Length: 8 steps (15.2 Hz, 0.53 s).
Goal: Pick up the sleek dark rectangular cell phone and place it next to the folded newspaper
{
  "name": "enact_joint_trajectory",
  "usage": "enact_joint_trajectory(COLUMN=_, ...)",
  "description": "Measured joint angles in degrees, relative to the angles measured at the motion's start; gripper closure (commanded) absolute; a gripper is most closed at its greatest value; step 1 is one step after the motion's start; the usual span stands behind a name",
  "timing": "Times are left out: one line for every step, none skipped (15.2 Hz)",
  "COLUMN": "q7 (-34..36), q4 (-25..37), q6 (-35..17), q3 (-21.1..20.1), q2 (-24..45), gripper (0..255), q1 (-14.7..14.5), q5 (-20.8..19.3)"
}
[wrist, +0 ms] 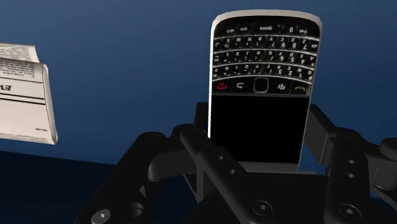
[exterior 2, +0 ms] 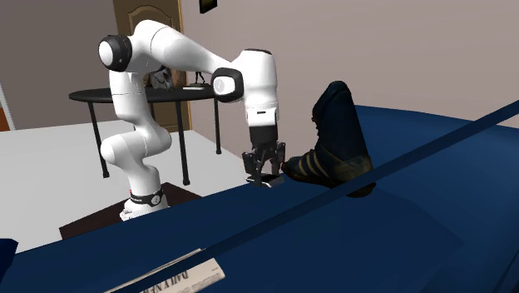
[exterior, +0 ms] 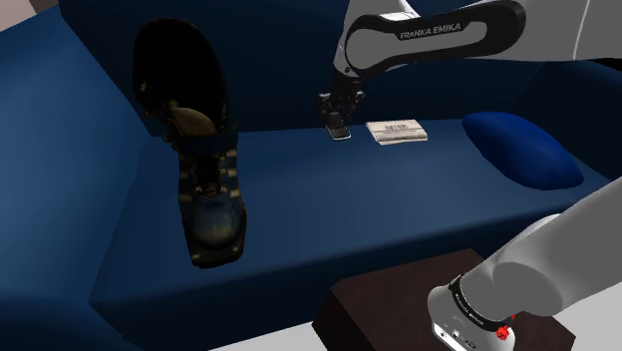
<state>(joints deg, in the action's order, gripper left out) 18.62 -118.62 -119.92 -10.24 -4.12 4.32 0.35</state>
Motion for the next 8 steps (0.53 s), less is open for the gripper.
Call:
enact_joint_trajectory(q7=-1.1, q4=0.6, q6=0.0, q3=0.6, q2=0.6, gripper=255, q1=0.5, q5=-0.1)
enact_joint_trajectory(q7=-2.3, q4=2.0, q6=0.5, q3=1.3, q2=1.5, gripper=255, q1=1.1, q5=-0.1)
enact_joint_trajectory(q7=-3.4, q4=3.7, q6=0.8, q3=1.8, q2=2.9, gripper=255, q1=1.7, q5=-0.3)
enact_joint_trajectory(q7=-4.3, q4=5.3, q6=1.4, q3=2.3, q2=4.0, gripper=255, q1=2.1, q5=-0.4)
enact_joint_trajectory(q7=-5.5, q4=6.8, q6=1.9, q3=2.9, q2=5.0, gripper=255, q1=2.7, q5=-0.4)
enact_joint_trajectory(q7=-6.8, q4=8.2, q6=2.1, q3=3.6, q2=6.2, gripper=255, q1=3.4, q5=-0.4)
enact_joint_trajectory(q7=-7.7, q4=9.9, q6=2.7, q3=4.0, q2=7.3, gripper=255, q1=3.8, q5=-0.4)
enact_joint_trajectory(q7=-9.3, q4=11.9, q6=3.3, q3=4.8, q2=8.7, gripper=255, q1=4.7, q5=-0.3)
